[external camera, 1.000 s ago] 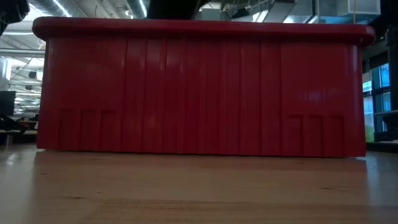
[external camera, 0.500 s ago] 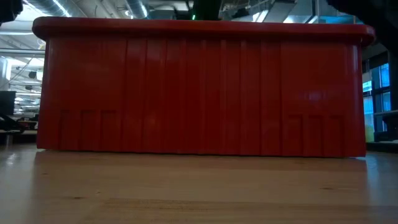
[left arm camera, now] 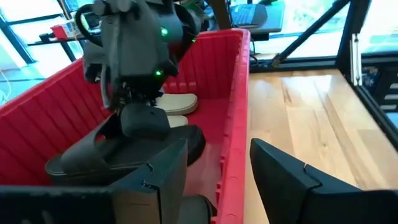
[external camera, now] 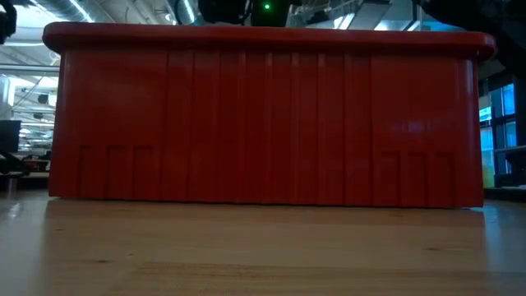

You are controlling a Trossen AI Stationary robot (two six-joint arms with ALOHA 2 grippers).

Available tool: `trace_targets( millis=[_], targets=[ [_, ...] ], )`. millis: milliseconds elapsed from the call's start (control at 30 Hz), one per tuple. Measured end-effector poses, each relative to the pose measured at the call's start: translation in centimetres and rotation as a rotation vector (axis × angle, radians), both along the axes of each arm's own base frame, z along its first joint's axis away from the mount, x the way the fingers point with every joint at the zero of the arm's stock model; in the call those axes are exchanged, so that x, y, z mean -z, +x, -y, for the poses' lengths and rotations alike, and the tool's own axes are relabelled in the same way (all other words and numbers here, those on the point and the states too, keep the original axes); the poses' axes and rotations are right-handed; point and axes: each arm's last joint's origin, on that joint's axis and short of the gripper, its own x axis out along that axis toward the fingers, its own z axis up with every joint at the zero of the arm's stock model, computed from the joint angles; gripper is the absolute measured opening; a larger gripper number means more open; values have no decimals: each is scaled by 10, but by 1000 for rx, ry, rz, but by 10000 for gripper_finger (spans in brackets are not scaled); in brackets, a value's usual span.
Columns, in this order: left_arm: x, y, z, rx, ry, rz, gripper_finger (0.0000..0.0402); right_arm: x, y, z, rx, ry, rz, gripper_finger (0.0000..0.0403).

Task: Pick and place slides into bin
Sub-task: Put the black slide into the red bin

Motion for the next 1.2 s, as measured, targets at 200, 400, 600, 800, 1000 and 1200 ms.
trace_targets(
  millis=[200,400,600,800,1000,1200],
  targets=[
    [-5,-7,-10,-11,-24,20,171,6,3,-5,-1,28,11,15],
    [-5,-10,-13,34,-38,-1,171,17,8,-16,-20,59,11,15],
    [-3,-11,-13,36,-18,-23,171,31,11,-20,-28,61,-30,15],
    [-1,-12,-14,35,0,-42,171,47,16,-23,-38,87,-62,15],
    [-1,-12,-14,35,3,-45,171,49,16,-25,-61,96,-82,49],
    [0,-12,-15,35,13,-55,171,49,17,-26,-95,140,-92,86]
  ],
)
